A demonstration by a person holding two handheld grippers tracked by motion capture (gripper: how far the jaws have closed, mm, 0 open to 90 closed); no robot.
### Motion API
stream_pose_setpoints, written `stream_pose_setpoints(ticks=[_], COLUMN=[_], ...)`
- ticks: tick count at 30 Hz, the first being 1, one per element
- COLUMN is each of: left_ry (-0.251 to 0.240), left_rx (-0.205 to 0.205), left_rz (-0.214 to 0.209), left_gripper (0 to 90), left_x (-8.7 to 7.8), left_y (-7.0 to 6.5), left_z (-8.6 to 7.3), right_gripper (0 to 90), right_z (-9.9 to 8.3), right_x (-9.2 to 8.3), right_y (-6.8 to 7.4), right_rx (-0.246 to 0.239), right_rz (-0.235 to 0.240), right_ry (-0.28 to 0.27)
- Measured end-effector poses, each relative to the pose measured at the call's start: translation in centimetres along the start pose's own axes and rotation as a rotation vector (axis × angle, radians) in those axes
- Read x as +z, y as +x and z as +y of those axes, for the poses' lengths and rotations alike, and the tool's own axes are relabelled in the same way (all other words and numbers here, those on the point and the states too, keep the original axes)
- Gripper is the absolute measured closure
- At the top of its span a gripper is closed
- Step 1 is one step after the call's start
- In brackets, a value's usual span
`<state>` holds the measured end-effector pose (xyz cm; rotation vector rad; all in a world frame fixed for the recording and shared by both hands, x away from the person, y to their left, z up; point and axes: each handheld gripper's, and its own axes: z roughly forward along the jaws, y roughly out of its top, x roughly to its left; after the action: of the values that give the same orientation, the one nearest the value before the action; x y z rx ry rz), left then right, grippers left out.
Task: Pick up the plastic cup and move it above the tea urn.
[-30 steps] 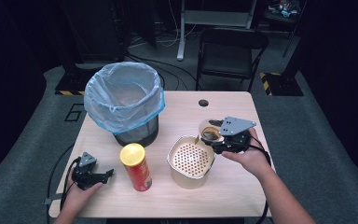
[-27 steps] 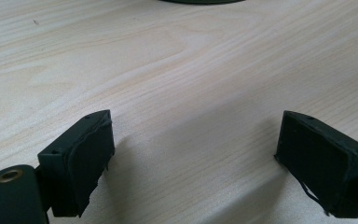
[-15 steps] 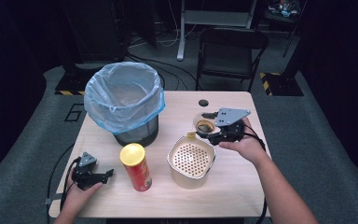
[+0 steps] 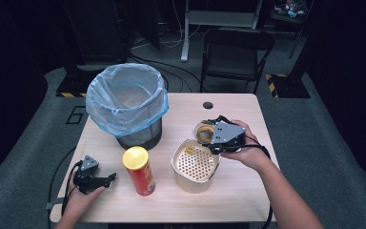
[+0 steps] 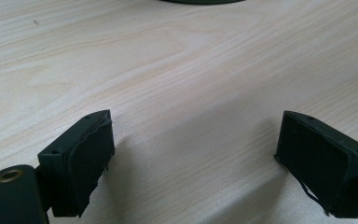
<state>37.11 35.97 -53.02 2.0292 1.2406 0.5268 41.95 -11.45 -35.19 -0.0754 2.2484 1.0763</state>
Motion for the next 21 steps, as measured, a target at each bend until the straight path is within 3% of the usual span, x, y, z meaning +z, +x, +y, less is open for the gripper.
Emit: stream_pose_setpoints(ticks=[6,14,21], left_ry=[0.000,0.000,0.000], left_rx=[0.000,0.000,0.000], left_rz=[0.000,0.000,0.000], left_gripper=[10.9,10.9,10.9], left_x=[0.0,0.0,0.0], left_y=[0.0,0.0,0.0], left_z=[0.0,0.0,0.0], right_gripper=[36.3,36.7,36.8], right_z=[0.1,0.2,0.4], right_x=[0.0,0.6,0.4], right_y=[0.5,2.1,2.2], right_rx=[-0.102,-0.255,-0.245], right_rz=[-0.043,-0.064,-0.069], right_ry=[0.022,0.109,0.094])
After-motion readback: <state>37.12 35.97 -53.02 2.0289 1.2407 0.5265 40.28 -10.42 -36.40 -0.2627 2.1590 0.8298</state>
